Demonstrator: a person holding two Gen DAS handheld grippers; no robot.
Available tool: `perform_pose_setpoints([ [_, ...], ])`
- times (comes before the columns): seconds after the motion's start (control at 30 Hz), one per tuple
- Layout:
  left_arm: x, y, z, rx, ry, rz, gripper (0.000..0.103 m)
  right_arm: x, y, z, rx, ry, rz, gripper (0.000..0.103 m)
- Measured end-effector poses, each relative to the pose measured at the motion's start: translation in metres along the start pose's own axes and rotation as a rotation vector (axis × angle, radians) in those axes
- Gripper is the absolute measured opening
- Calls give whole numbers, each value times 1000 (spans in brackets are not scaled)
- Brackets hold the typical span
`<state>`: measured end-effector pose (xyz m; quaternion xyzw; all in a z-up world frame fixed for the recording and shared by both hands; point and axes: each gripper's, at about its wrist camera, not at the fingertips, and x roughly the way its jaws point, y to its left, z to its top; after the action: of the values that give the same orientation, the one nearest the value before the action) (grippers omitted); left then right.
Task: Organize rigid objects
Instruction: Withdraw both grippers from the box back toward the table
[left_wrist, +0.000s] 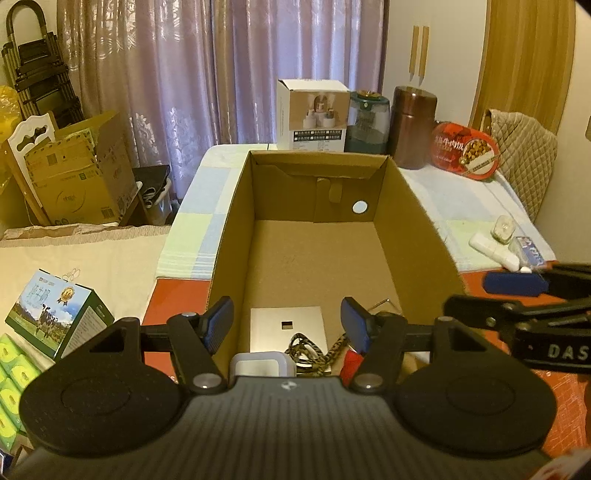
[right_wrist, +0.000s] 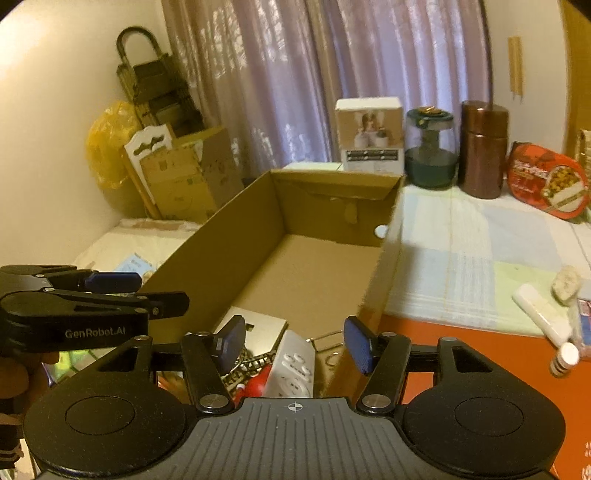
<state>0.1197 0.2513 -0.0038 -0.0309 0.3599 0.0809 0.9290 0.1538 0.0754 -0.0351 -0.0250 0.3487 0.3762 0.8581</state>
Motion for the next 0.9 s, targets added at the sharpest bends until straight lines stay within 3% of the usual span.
perform_pose_setpoints([
  [0.4, -48, -30, -3, -16, -43, -42, 59, -71, -17, -25, 69, -48, -87, 58],
  [0.9, -97, -102, -14, 25, -66, -125, 64, -157, -47, -52, 145, -115, -188, 64],
])
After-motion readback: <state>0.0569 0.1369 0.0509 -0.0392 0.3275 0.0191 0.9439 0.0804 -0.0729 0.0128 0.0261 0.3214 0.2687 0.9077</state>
